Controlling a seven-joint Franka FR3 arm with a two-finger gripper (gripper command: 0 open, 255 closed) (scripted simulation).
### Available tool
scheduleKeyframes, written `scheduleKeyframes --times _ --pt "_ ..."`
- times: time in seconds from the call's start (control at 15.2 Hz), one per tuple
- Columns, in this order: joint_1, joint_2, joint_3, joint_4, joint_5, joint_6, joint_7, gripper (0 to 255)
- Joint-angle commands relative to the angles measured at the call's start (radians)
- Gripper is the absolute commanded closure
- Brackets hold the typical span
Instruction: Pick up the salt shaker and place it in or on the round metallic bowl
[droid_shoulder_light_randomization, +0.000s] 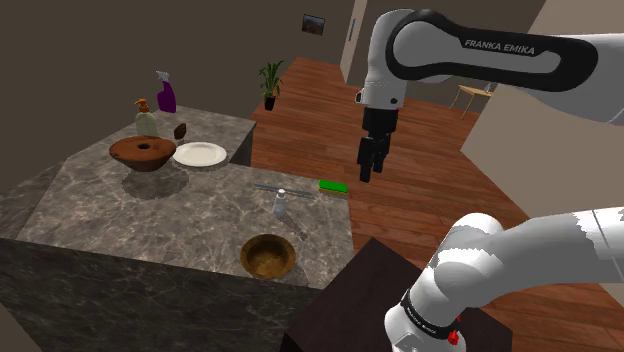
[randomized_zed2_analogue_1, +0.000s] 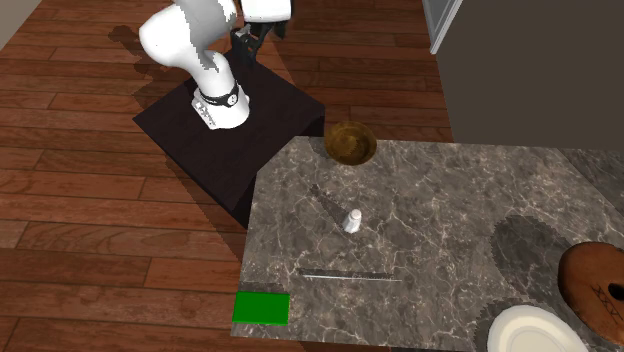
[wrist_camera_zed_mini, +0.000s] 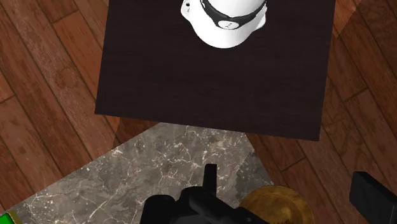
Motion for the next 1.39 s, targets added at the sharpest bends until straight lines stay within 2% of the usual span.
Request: scheduleKeyframes --times 0.0,0.66,1.32 --pt "0.000 0.000 0.000 0.000 0.000 0.000 0.000 0" --pt "-0.007 0.262 -0.029 -0.046 -0.021 0.380 -0.075 0" --pt "-0.008 0.607 -0.055 0.058 -0.004 0.696 -0.149 0"
